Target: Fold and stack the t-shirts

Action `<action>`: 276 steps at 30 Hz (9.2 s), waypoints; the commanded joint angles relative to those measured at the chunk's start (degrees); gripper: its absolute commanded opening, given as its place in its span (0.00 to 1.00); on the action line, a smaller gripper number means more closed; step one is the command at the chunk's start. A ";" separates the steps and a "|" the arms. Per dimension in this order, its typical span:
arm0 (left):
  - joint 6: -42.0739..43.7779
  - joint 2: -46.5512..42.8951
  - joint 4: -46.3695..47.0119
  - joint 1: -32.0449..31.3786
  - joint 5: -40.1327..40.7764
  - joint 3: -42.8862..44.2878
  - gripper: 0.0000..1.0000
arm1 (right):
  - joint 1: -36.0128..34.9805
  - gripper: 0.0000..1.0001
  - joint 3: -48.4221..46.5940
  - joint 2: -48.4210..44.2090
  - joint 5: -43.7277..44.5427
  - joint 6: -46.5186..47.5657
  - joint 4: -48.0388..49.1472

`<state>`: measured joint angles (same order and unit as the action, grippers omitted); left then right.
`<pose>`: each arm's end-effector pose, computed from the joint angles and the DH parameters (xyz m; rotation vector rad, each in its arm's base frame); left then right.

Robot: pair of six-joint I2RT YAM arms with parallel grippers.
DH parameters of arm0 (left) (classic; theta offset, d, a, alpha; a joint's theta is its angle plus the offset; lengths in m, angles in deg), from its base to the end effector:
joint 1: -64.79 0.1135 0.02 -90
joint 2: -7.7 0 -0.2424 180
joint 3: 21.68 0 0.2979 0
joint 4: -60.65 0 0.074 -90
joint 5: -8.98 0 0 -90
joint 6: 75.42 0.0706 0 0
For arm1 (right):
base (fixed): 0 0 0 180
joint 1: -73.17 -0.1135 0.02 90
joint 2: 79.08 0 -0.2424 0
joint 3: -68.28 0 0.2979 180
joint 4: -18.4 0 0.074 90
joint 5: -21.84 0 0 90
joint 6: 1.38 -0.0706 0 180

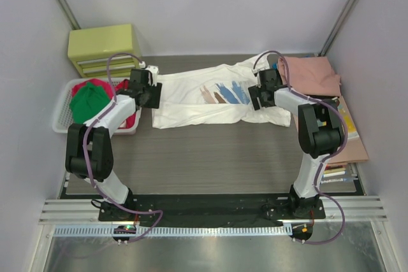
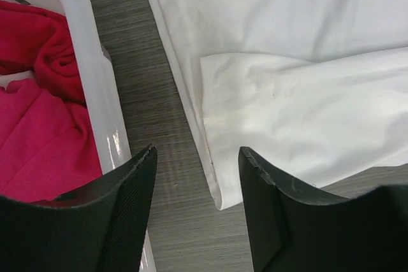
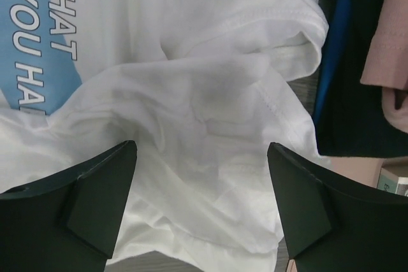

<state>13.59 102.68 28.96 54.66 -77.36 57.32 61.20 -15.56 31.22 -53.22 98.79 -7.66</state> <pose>0.4189 -0.0703 0.1662 0.1617 2.3952 -0.0137 0.4512 0.0770 0.0953 -0.3660 2.4425 -0.3103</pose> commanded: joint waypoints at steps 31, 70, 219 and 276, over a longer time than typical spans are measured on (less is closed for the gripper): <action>5.74 3.28 1.62 -10.26 0.30 -2.69 0.00 | -2.01 0.01 4.38 -10.82 -8.08 -2.52 -3.66; 9.96 -48.66 7.60 9.69 19.37 -15.96 0.87 | -9.04 1.00 -5.20 5.35 -7.47 -5.25 -4.11; -2.08 22.01 -17.89 -0.68 -8.41 22.20 0.88 | 4.76 0.89 -2.85 -9.03 -8.00 -1.83 -15.71; -0.94 20.25 -16.22 -0.86 -8.76 18.58 0.88 | 3.44 0.03 2.27 -7.64 -15.82 -4.38 -15.44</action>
<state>12.25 124.76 12.52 53.54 -86.78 75.92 65.00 -11.87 25.01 -70.22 94.22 -24.03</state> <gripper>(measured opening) 0.883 0.043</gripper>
